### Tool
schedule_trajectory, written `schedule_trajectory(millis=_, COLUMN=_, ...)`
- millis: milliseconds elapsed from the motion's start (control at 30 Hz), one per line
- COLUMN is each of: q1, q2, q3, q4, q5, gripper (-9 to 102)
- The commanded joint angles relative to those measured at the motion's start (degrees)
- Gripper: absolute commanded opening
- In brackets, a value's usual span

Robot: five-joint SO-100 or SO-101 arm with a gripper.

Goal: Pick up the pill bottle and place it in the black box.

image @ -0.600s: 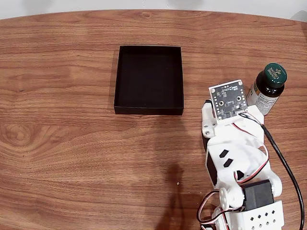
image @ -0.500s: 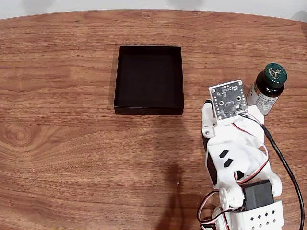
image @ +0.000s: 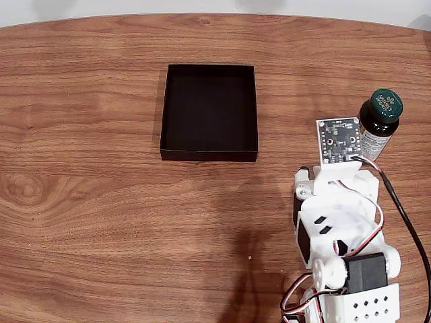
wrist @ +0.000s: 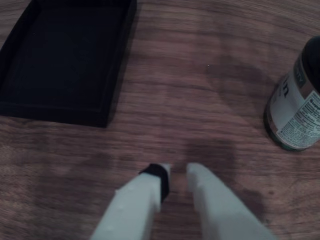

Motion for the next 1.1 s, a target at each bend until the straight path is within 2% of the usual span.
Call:
schedule_trajectory(millis=0, q1=0.18, q2=1.14, q3=-1.14, q4=-0.18, q5=0.18, gripper=0)
schedule_trajectory(millis=400, q1=0.44, q2=1.14, q3=-1.14, q4=-2.20, q5=0.88, gripper=0)
schedule_trajectory(millis=667, q1=5.01, q2=1.14, q3=-1.14, q4=-1.93, q5=3.87, gripper=1)
schedule_trajectory(millis=867, q1=9.14, q2=0.97, q3=-1.14, q4=-4.04, q5=2.11, gripper=11)
schedule_trajectory(millis=1067, q1=12.04, q2=0.53, q3=-1.14, q4=-5.71, q5=0.53, gripper=17)
